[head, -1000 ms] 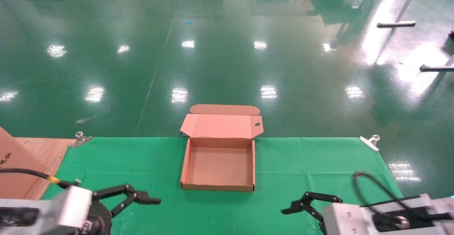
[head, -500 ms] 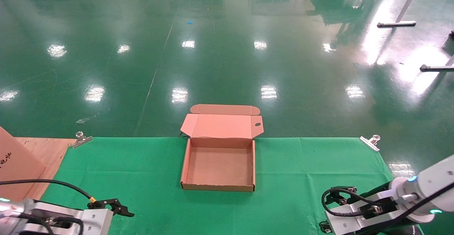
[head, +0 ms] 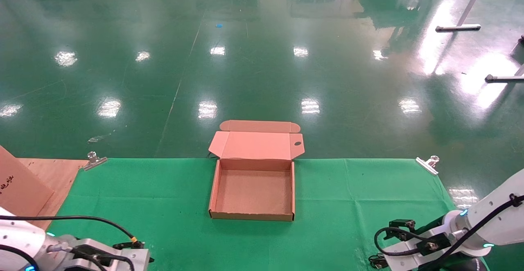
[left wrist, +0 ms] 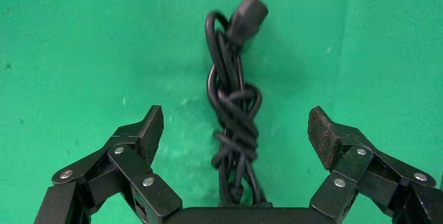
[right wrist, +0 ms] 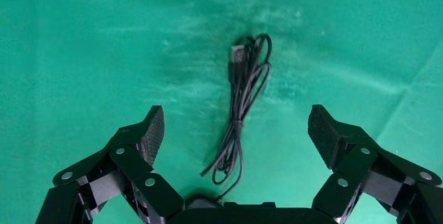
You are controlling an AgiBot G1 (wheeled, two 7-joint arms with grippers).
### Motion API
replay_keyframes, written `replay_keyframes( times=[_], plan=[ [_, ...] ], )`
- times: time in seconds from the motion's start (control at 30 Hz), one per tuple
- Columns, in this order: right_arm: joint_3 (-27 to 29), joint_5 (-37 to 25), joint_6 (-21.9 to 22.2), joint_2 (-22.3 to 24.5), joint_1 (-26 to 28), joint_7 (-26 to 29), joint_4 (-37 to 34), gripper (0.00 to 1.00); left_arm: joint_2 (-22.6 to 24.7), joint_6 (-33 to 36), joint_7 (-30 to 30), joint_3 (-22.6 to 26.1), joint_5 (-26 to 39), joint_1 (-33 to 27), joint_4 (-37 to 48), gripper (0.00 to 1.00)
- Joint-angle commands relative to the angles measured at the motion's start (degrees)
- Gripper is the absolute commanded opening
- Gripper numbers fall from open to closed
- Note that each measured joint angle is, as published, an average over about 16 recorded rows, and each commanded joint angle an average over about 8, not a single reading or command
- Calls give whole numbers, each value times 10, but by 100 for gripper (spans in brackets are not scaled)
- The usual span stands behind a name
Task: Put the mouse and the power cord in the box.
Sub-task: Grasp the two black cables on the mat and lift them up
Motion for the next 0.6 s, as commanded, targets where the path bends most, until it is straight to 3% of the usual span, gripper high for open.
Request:
replay_keyframes(
  times=[0.03, 0.6],
  plan=[
    [1, 3, 11, -3, 1, -20, -21, 100, 5, -3, -12, 4, 7, 1, -3, 100],
    [-2, -5, 85, -62, 29, -122, -213, 100, -21, -46, -92, 17, 58, 41, -98, 100]
  ],
)
